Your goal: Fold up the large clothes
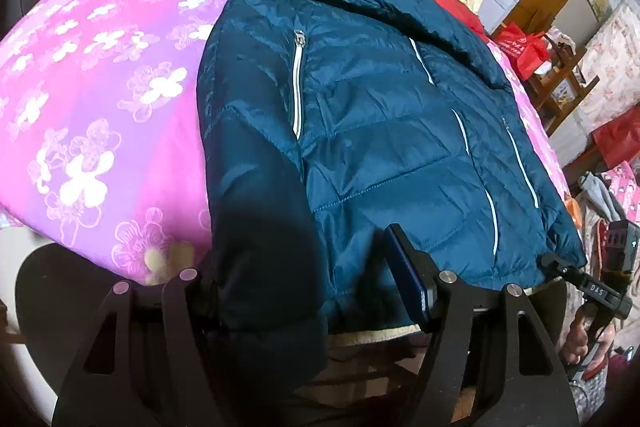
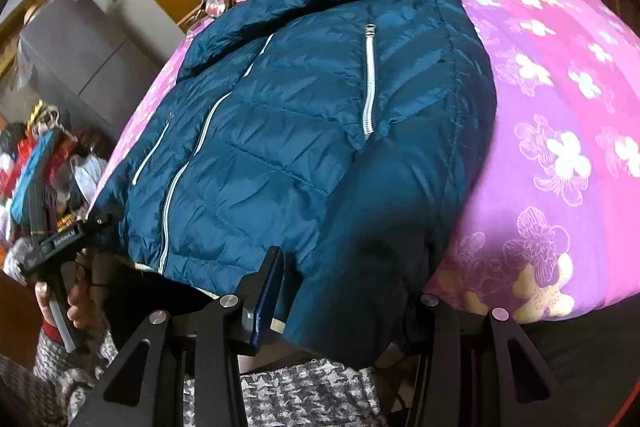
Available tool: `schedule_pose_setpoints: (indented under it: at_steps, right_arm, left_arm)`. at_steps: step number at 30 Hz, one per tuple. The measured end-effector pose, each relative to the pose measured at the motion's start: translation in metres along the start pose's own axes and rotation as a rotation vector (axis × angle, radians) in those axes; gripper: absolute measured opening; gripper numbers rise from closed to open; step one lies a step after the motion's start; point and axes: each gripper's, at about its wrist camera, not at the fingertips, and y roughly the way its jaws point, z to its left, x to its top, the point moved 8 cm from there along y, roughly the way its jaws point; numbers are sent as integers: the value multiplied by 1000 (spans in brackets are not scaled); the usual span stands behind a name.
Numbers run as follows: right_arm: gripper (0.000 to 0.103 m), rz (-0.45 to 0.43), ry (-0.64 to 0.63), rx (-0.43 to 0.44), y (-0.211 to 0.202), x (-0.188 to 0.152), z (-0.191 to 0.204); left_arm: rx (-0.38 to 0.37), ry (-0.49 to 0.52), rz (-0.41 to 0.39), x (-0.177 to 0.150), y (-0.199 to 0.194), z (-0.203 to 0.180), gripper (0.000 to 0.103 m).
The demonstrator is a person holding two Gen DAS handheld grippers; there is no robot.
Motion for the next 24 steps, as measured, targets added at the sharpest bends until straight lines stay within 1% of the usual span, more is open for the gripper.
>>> schedule_pose_setpoints:
  at_steps: [3, 6, 7, 9, 10, 11, 12, 14, 17, 19, 20, 21, 22, 23, 24]
  right_arm:
    - [45, -2, 4, 7, 0, 2, 2]
    - [45, -3, 25, 34, 3, 5, 2]
    - [45, -4, 26, 41, 4, 5, 2]
    - [45, 0, 29, 48, 7, 6, 2]
    - [45, 3, 32, 48, 9, 6, 1]
    - [45, 9, 36, 46, 11, 6, 0]
    - [45, 14, 39, 44, 13, 5, 0]
    - [45, 14, 42, 38, 14, 5, 0]
    - [45, 10, 28, 22, 13, 4, 2]
    - [45, 1, 22, 26, 11, 4, 3]
    - [43, -3, 28, 32, 11, 4, 2]
    - [39, -9, 35, 36, 10, 5, 1]
    - [35, -14, 38, 36, 9, 6, 1]
    - [28, -28, 30, 29, 4, 9, 0]
    - [27, -38, 21, 28, 0, 12, 1]
  left_arm:
    - [-48, -25, -8, -2, -1, 0, 68]
    - [-88, -53, 10, -5, 3, -3, 68]
    - [-89, -49, 13, -5, 4, -6, 68]
    - [-63, -12, 12, -5, 5, -11, 66]
    - [-43, 4, 13, -5, 6, -13, 62]
    - [-27, 11, 15, -5, 7, -13, 52]
    - [-7, 17, 19, -4, 7, -12, 43]
    - [-10, 2, 20, -2, 6, -7, 38]
    - [-44, -33, 28, -3, 7, -1, 39]
    - [-56, -59, 37, -3, 8, 0, 45]
    - [-51, -60, 40, -3, 8, 0, 45]
    - [-41, -47, 40, -2, 8, -2, 45]
    - [-27, -28, 35, -1, 6, -4, 42]
    - [0, -8, 21, 2, 3, -6, 30]
    - [15, 7, 16, 5, 1, -8, 28]
